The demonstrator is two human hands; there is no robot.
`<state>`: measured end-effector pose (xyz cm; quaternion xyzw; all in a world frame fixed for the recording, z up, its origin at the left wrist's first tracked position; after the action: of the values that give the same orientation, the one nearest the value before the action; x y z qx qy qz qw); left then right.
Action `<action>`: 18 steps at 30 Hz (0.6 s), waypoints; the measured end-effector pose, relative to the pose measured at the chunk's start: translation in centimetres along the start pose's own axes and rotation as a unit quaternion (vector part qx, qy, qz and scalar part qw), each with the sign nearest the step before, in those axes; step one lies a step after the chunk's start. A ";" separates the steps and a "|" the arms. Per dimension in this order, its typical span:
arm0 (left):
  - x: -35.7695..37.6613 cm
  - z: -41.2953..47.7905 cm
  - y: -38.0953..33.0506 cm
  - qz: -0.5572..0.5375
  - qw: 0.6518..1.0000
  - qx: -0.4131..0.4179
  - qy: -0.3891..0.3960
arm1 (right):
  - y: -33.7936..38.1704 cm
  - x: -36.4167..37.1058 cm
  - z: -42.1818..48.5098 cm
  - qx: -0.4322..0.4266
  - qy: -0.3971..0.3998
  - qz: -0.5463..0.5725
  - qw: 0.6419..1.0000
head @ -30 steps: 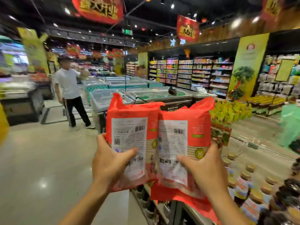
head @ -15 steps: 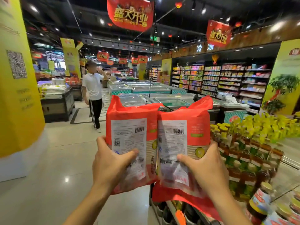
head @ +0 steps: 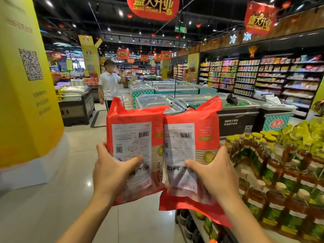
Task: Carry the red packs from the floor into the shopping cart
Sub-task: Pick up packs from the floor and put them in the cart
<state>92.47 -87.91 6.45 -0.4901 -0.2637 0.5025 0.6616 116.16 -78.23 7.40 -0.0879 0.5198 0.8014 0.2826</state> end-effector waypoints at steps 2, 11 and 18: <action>1.4 1.5 0.4 0.007 1.000 0.004 -0.011 | -0.2 2.1 1.8 -0.002 0.006 0.003 1.000; 11.2 9.9 1.3 0.020 0.999 0.022 -0.034 | -1.8 11.3 13.1 0.001 0.034 0.040 0.999; 19.0 15.7 3.1 0.038 0.998 0.033 -0.049 | -3.3 17.5 21.6 -0.006 0.056 0.046 0.997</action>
<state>84.79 -64.33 6.89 -0.4524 -0.2604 0.5588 0.6444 106.83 -51.81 6.81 -0.1101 0.5332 0.8107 0.2151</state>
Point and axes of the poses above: each hand's wrist, its own z-axis towards the middle knuckle, its own x-axis out of the palm, y = z × x, the point moved 1 cm from there along z, towards the middle knuckle, and after that the axes turned 12 degrees about -y, right-handed, at the moved point
